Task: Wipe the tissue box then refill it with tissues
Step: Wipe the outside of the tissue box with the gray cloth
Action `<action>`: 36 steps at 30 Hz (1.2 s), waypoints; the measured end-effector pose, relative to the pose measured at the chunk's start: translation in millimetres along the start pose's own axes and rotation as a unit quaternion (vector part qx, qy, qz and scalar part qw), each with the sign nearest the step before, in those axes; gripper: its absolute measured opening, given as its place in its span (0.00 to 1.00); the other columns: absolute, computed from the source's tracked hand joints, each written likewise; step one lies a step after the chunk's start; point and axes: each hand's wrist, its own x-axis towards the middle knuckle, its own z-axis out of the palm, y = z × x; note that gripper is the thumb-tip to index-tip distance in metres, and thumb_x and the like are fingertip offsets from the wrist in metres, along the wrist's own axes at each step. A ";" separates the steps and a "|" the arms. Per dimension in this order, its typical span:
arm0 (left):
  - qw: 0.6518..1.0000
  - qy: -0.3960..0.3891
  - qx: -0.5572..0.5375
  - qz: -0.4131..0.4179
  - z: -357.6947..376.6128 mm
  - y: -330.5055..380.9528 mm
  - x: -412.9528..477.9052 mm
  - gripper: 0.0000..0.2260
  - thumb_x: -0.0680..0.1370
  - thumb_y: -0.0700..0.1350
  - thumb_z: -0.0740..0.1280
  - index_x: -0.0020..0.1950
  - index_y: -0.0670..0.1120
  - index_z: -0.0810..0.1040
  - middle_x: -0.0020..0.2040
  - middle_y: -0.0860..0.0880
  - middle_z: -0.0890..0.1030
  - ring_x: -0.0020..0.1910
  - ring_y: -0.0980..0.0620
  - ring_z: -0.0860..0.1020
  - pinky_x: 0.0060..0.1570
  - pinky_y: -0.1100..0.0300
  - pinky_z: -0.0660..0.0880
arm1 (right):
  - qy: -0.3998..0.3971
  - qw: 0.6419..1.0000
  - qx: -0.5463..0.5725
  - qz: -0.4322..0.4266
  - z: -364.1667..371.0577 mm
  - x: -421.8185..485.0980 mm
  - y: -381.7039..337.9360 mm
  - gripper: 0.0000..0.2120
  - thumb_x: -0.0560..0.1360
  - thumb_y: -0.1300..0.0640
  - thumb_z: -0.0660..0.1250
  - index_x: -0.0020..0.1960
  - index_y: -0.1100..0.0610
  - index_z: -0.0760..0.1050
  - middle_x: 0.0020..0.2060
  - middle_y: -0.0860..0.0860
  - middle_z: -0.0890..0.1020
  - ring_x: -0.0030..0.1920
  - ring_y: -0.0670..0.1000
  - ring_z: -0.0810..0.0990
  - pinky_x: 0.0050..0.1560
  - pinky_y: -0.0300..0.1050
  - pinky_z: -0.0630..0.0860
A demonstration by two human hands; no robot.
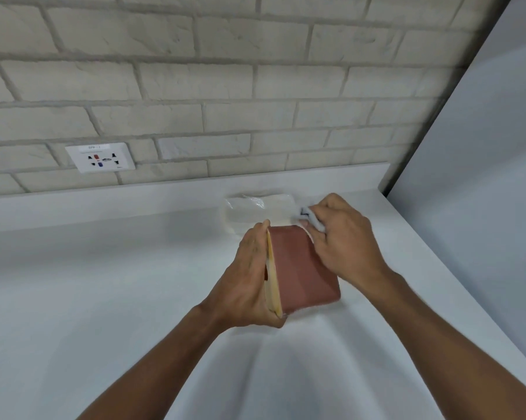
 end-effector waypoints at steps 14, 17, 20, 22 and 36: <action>1.000 0.010 -0.012 -0.009 -0.8 -1.8 3.2 0.67 0.59 0.60 0.82 0.83 0.56 0.35 0.82 0.57 0.48 0.82 0.43 0.57 0.70 0.46 0.74 | 0.051 0.994 -0.081 0.050 -26.6 -6.7 27.2 0.13 0.78 0.55 0.64 0.58 0.40 0.78 0.58 0.48 0.70 0.48 0.53 0.77 0.38 0.47 0.76; 1.000 0.014 -0.007 -0.008 0.1 -1.6 3.7 0.68 0.59 0.57 0.84 0.83 0.54 0.36 0.83 0.50 0.50 0.83 0.48 0.51 0.78 0.51 0.64 | 0.005 0.995 -0.086 -0.056 -2.9 -20.1 7.9 0.16 0.77 0.53 0.61 0.64 0.45 0.78 0.64 0.48 0.76 0.57 0.57 0.73 0.47 0.51 0.76; 1.000 0.017 0.002 -0.012 2.1 -4.9 6.2 0.69 0.59 0.57 0.83 0.84 0.42 0.39 0.83 0.41 0.54 0.83 0.44 0.53 0.79 0.50 0.61 | 0.001 0.996 -0.050 -0.076 18.1 -24.3 -3.9 0.20 0.78 0.51 0.59 0.68 0.51 0.76 0.66 0.47 0.78 0.64 0.56 0.74 0.59 0.55 0.75; 1.000 0.013 -0.003 -0.013 2.4 -6.1 6.6 0.69 0.60 0.58 0.82 0.84 0.41 0.39 0.84 0.41 0.53 0.83 0.42 0.54 0.78 0.46 0.65 | -0.017 0.995 -0.051 -0.082 18.2 -22.2 0.3 0.21 0.78 0.51 0.57 0.69 0.49 0.75 0.67 0.45 0.77 0.68 0.55 0.74 0.64 0.55 0.72; 1.000 0.014 0.005 -0.006 3.1 -3.5 4.5 0.69 0.58 0.58 0.81 0.83 0.49 0.35 0.83 0.49 0.50 0.82 0.41 0.57 0.71 0.48 0.73 | -0.064 0.991 -0.095 -0.070 -0.2 -9.0 24.6 0.18 0.80 0.53 0.58 0.67 0.41 0.74 0.66 0.39 0.77 0.69 0.50 0.73 0.67 0.56 0.67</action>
